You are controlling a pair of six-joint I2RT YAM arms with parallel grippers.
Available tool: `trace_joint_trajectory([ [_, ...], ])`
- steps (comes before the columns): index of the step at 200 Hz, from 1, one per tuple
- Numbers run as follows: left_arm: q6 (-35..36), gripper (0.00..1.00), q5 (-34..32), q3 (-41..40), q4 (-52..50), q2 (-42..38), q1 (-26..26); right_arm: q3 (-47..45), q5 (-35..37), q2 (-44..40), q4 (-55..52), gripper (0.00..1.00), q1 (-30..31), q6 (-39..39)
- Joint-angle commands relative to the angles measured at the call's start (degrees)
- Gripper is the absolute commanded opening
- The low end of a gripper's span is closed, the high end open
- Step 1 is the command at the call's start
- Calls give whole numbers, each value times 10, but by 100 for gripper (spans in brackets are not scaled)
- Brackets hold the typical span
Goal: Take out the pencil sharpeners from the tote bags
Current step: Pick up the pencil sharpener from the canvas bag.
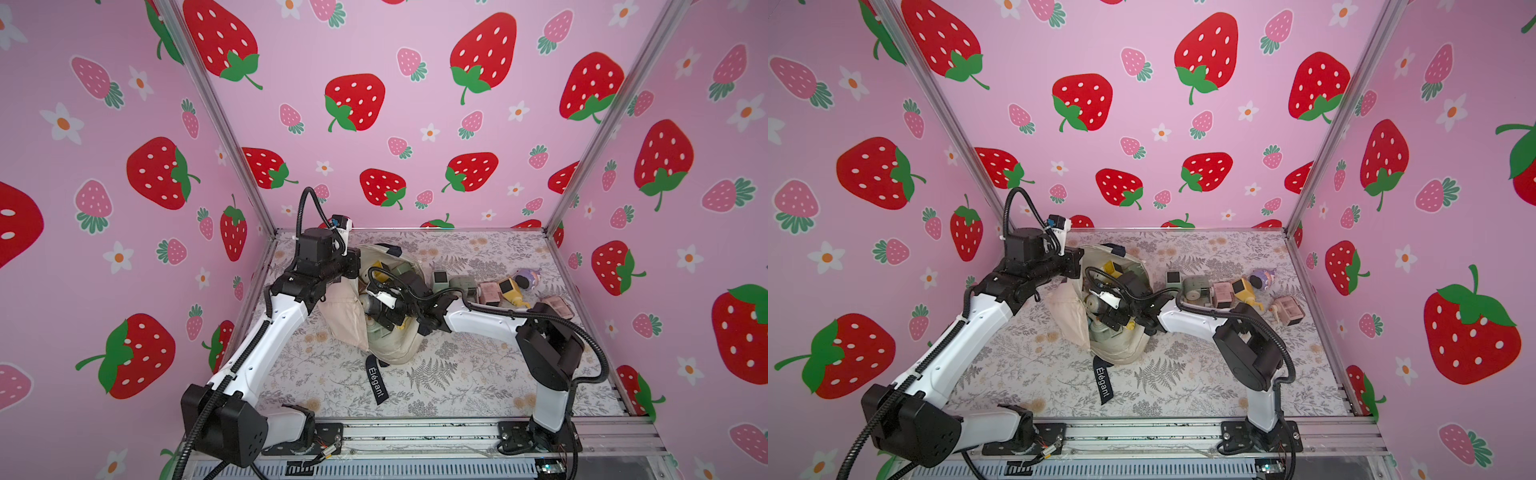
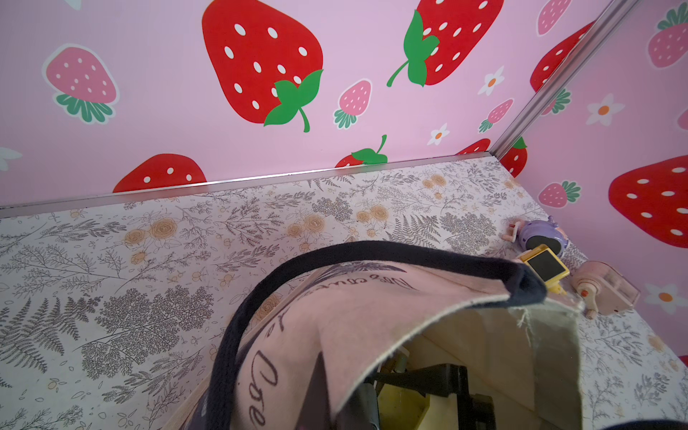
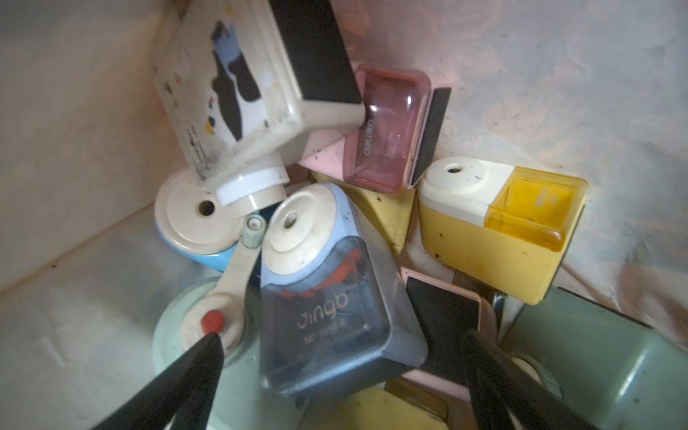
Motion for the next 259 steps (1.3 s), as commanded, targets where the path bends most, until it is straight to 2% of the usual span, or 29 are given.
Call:
trace_joint_trajectory([
  [1,7,0,16,32,21,2,-1,27,-30,17,-17,100,-10,-20],
  [19,7,0,16,31,21,1,0,47,-26,37,-40,99,-10,-24],
  [127,6,0,16,32,23,2,-1,88,4,95,-25,100,-11,-27],
  [259,5,0,17,34,24,7,0,54,-32,103,57,85,-7,-6],
])
